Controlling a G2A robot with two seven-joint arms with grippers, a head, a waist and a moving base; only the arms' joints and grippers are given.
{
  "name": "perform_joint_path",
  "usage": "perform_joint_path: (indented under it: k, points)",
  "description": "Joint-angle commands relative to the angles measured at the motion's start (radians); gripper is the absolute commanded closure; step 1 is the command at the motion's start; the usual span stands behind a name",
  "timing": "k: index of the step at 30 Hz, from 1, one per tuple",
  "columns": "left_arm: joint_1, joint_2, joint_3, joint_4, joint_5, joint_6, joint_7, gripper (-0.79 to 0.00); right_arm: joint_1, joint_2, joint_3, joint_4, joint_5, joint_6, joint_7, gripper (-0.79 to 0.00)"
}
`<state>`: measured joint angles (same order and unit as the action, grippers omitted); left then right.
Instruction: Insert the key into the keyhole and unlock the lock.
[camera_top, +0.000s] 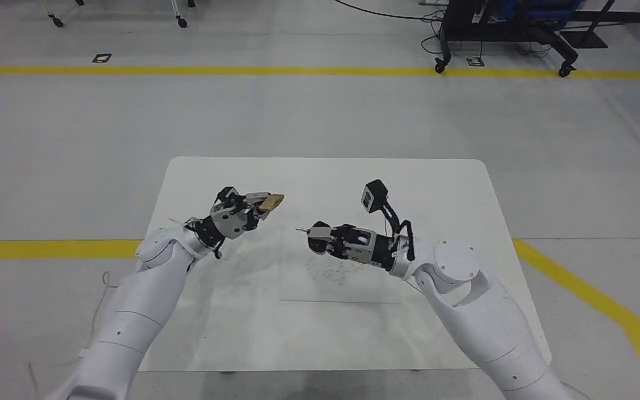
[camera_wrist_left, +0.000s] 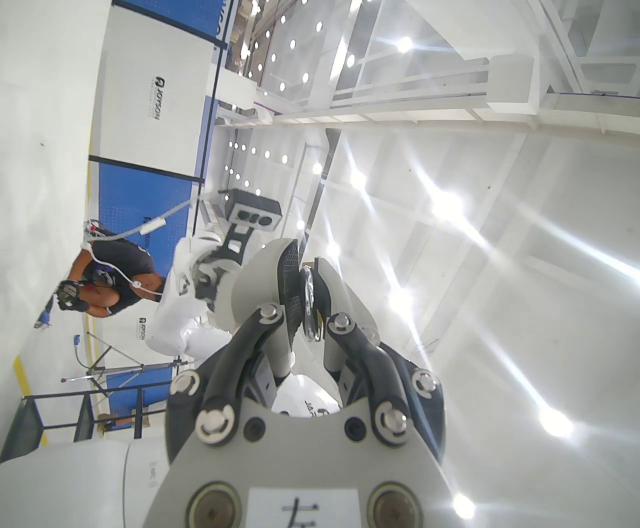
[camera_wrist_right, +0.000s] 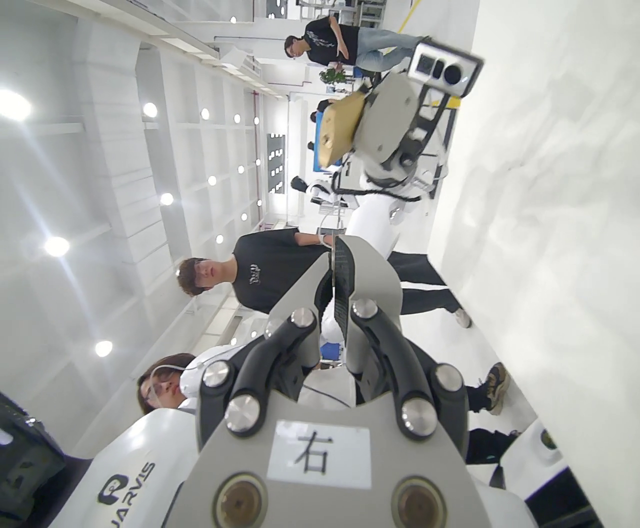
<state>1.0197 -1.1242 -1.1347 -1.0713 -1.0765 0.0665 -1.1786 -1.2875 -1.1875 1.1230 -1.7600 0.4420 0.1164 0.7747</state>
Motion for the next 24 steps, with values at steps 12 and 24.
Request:
perform_joint_path:
  k: [12,24]
  points:
    - [-0.023,-0.008,0.014,-0.014,0.144,-0.110,0.028,0.000,-0.026,-0.016,-0.027,-0.191,0.037,0.334,-0.370,0.000]
    - [-0.010,-0.005,-0.006,-0.039,0.193,-0.130,0.016,0.000,0.025,-0.035,-0.081,-0.168,0.050,0.443,-0.486,0.000]
